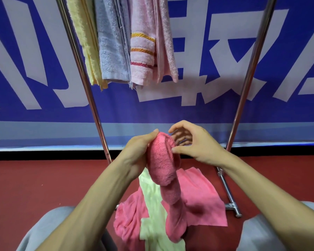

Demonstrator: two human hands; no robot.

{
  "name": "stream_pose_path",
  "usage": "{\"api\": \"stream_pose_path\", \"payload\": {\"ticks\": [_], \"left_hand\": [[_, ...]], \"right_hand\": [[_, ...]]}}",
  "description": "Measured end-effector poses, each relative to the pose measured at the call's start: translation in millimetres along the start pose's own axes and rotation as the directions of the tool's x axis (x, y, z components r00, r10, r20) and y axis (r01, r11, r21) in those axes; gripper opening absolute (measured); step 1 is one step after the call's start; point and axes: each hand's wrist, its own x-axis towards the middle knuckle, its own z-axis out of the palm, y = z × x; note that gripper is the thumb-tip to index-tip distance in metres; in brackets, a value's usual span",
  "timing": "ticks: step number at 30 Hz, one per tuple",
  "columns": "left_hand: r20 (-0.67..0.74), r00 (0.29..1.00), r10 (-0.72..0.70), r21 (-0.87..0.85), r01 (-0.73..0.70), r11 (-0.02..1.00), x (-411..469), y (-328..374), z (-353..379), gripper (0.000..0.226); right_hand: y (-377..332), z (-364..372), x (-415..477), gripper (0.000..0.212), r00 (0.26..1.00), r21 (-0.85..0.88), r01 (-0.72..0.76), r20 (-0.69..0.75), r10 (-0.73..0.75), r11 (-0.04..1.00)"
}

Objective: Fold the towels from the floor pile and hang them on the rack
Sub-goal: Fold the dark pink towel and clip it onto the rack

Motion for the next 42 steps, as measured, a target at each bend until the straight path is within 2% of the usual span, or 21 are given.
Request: {"api": "stream_pose_path", "payload": {"ticks": [5,9,12,14,17,19,23,27,29,32,37,42], "left_hand": [[0.043,0.999,0.015,0.005,-0.015,1.0,-3,1,-1,0.038],[0.007,0.999,0.052,0.026,-0.052,0.998,-1,0,-3,0.037],[-0.036,0.994,0.1,0.127,-0.095,0.987,0,-4,-3,0.036],[-0.059,0.988,0.139,0.227,-0.123,0.966,0,-6,0,0.027],[-0.044,0.965,0.257,0.473,-0.207,0.857,0,-9,3,0.017],[-0.001,0.961,0.278,0.563,-0.229,0.794,0,-11,5,0.018],[0.105,0.967,0.233,0.556,-0.251,0.793,-3,-12,8,0.034],[0.244,0.923,0.297,0.735,-0.376,0.564,-5,-15,8,0.016],[0.257,0.922,0.29,0.748,-0.38,0.545,-6,-17,11,0.02],[0.234,0.913,0.335,0.804,-0.375,0.461,-7,-19,15,0.026],[0.162,0.923,0.35,0.774,-0.339,0.535,-3,-21,14,0.018],[0.148,0.932,0.332,0.728,-0.33,0.601,-6,-22,20,0.025]], "right_hand": [[1,2,0,0.033,0.999,-0.03,-0.01,0.034,0.011,1.0],[-2,-7,3,0.027,0.999,0.082,-0.049,0.018,0.048,0.995],[-5,-15,3,0.02,0.998,0.038,-0.054,0.043,0.052,0.998],[-4,-17,2,0.014,0.997,0.011,-0.064,0.046,0.063,0.998],[-2,-17,1,0.009,0.995,0.021,-0.091,0.041,0.09,0.996],[-2,-16,1,0.008,0.992,0.061,-0.122,0.035,0.12,0.991],[-3,-15,0,0.012,0.974,0.159,-0.223,0.007,0.224,0.962],[-4,-16,0,0.015,0.951,0.216,-0.298,-0.021,0.31,0.93],[-5,-16,0,0.014,0.945,0.223,-0.313,-0.024,0.326,0.923],[-5,-15,0,0.014,0.943,0.213,-0.324,-0.01,0.334,0.922],[-6,-17,-1,0.015,0.938,0.292,-0.332,0.001,0.347,0.897],[-8,-19,-2,0.016,0.939,0.306,-0.335,0.036,0.341,0.891]]}}
